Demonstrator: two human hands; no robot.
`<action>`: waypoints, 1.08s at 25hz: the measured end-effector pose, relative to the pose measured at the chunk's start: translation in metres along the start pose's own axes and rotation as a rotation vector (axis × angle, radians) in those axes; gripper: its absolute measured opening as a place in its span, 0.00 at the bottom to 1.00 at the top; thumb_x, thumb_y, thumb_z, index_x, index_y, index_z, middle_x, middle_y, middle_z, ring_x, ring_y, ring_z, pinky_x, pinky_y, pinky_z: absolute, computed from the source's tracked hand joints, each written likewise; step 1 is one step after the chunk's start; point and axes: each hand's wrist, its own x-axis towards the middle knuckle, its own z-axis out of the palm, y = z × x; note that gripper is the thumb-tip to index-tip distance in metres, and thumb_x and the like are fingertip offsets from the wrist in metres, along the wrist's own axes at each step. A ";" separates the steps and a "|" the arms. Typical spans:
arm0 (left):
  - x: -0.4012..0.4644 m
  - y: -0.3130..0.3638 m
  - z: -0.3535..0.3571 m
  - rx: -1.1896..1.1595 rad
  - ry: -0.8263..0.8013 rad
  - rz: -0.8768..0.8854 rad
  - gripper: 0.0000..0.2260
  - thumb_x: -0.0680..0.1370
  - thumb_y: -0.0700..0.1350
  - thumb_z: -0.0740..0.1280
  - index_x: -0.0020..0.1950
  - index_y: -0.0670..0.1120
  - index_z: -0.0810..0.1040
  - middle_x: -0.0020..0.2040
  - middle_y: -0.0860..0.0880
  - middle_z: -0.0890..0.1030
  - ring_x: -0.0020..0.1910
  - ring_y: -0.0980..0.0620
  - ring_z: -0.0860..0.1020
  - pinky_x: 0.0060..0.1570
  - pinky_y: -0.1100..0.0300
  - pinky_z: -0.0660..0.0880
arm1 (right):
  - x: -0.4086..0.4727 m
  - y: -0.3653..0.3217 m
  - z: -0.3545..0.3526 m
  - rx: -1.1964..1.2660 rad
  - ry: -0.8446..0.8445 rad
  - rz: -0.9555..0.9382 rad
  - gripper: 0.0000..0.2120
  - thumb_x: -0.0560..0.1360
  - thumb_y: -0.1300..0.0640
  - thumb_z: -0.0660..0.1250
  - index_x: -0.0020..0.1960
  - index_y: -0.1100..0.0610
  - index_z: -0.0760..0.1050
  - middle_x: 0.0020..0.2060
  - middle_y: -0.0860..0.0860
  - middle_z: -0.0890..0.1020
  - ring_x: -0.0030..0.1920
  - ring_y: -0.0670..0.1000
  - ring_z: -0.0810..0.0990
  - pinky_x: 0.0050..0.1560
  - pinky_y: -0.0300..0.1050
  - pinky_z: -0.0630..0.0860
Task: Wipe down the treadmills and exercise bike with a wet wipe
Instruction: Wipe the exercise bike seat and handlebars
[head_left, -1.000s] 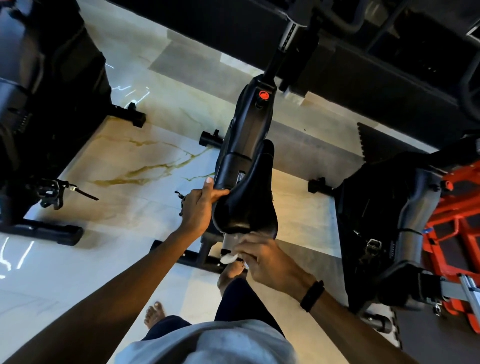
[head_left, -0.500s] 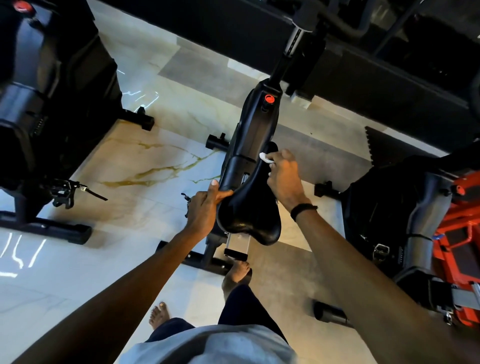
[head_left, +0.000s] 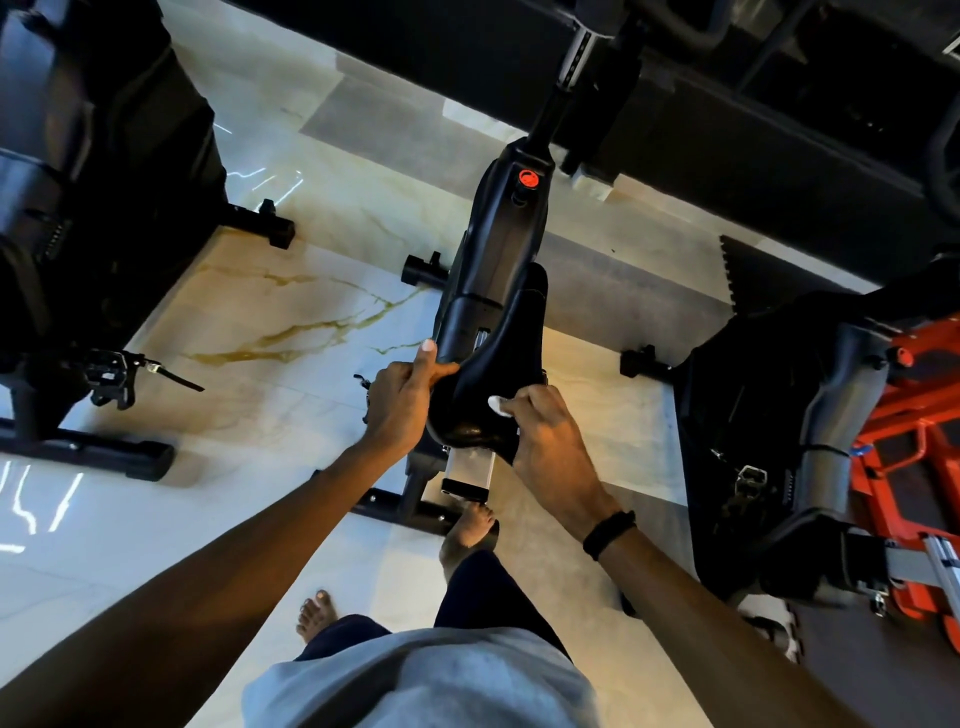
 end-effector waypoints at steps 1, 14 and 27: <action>0.000 0.000 -0.001 0.020 -0.010 0.012 0.22 0.76 0.76 0.48 0.43 0.74 0.81 0.36 0.44 0.78 0.41 0.46 0.80 0.56 0.41 0.75 | -0.005 -0.001 -0.001 0.004 -0.023 -0.017 0.21 0.69 0.75 0.71 0.60 0.63 0.79 0.49 0.54 0.77 0.51 0.53 0.76 0.54 0.44 0.78; -0.004 -0.001 -0.005 -0.073 -0.093 0.003 0.29 0.81 0.67 0.50 0.57 0.52 0.85 0.44 0.41 0.86 0.50 0.47 0.83 0.59 0.52 0.74 | 0.114 0.041 -0.067 0.199 0.145 0.235 0.09 0.77 0.71 0.66 0.54 0.64 0.82 0.48 0.53 0.77 0.46 0.47 0.73 0.48 0.21 0.66; -0.013 0.006 0.002 -0.294 -0.040 -0.108 0.26 0.86 0.54 0.49 0.59 0.42 0.83 0.53 0.48 0.86 0.54 0.56 0.83 0.57 0.64 0.77 | 0.065 -0.014 -0.001 0.076 -0.162 0.129 0.20 0.72 0.72 0.64 0.63 0.63 0.78 0.55 0.59 0.77 0.58 0.60 0.75 0.61 0.52 0.74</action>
